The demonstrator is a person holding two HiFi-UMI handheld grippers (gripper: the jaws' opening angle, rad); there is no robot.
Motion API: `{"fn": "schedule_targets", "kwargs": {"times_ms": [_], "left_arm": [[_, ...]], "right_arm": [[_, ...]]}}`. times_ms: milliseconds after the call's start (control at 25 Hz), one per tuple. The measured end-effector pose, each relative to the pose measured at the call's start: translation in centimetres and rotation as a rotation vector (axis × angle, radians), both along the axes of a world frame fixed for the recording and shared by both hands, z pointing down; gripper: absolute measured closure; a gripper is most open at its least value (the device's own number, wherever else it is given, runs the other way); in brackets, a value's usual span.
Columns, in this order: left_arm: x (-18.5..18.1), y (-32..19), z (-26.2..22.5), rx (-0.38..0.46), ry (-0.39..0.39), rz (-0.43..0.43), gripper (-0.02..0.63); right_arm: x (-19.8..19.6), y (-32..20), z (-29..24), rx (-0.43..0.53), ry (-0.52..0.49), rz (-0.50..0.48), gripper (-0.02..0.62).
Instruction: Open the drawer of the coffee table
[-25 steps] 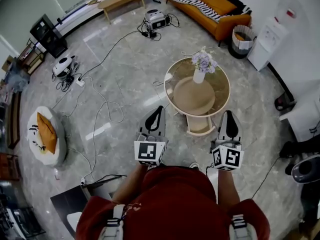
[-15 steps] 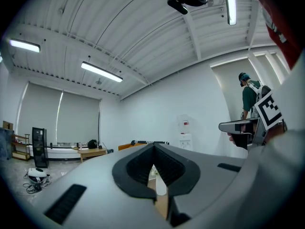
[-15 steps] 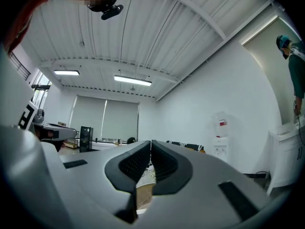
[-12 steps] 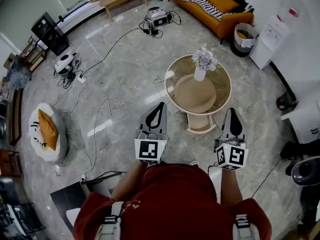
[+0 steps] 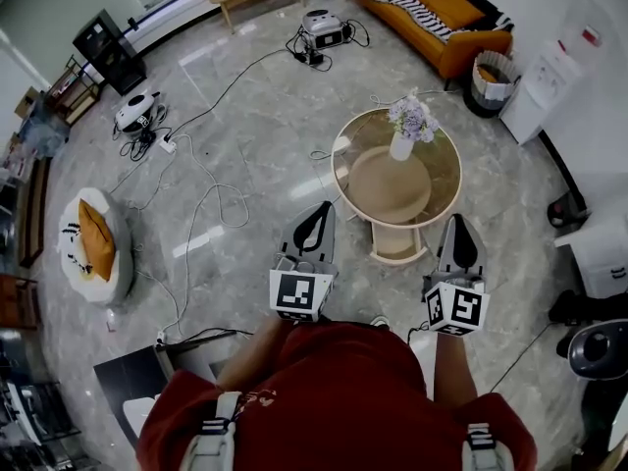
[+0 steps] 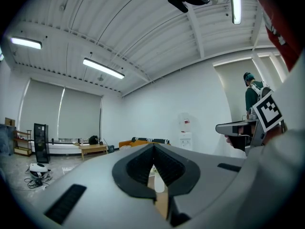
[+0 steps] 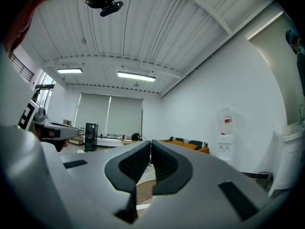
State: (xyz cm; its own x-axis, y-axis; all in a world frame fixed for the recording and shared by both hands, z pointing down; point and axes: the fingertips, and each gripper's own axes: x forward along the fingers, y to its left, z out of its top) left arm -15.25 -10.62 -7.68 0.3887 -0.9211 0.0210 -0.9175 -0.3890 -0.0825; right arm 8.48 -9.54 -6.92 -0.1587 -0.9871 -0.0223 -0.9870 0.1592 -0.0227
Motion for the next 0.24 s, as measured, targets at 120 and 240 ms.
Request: {"fn": "schedule_targets", "kwargs": {"times_ms": [120,240], "left_arm": [[0.29,0.13,-0.31,-0.003,-0.010,-0.002,0.592],[0.61,0.26,-0.46,0.011,-0.019,-0.005,0.592]], "right_arm": [[-0.06,-0.23,-0.24,0.005,0.002,-0.008,0.572],[0.19,-0.27,-0.38,0.012,0.002,-0.008,0.572]]}}
